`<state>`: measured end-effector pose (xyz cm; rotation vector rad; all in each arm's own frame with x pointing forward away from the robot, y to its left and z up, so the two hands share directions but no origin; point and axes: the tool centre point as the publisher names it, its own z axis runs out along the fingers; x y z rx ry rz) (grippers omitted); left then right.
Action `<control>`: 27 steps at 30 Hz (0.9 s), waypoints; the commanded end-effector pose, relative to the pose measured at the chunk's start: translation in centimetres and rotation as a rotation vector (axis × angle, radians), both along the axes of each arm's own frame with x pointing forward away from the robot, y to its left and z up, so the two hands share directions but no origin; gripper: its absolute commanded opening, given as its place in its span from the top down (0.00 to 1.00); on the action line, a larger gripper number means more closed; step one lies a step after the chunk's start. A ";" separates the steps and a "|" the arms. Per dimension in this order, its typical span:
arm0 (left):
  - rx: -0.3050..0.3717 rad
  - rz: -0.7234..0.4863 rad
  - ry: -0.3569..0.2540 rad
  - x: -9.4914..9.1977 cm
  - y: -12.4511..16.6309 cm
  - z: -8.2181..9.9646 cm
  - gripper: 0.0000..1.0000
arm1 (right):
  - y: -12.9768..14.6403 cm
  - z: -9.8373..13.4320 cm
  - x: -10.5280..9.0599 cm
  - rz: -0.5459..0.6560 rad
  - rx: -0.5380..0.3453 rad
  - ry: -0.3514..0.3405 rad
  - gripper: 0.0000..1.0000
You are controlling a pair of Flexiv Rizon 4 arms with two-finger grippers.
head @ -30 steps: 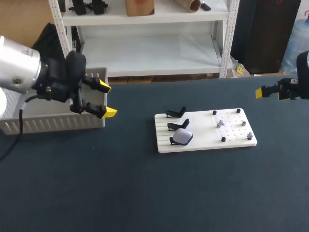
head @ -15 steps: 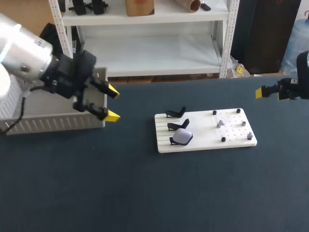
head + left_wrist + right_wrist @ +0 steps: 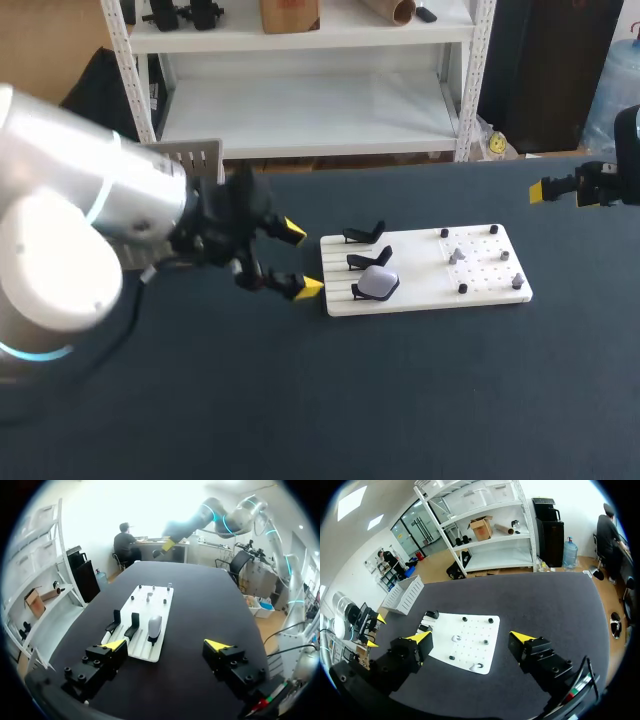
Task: Pick up each earbud case from the left stands, insert the matching earbuds, close the lid, and place the case in the box.
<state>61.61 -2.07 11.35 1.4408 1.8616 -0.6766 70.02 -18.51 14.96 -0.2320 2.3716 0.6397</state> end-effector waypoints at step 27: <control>-0.162 -0.070 -0.079 1.5 -3.9 -4.2 0.00 | 0.0 0.0 0.0 0.002 0.000 0.001 0.00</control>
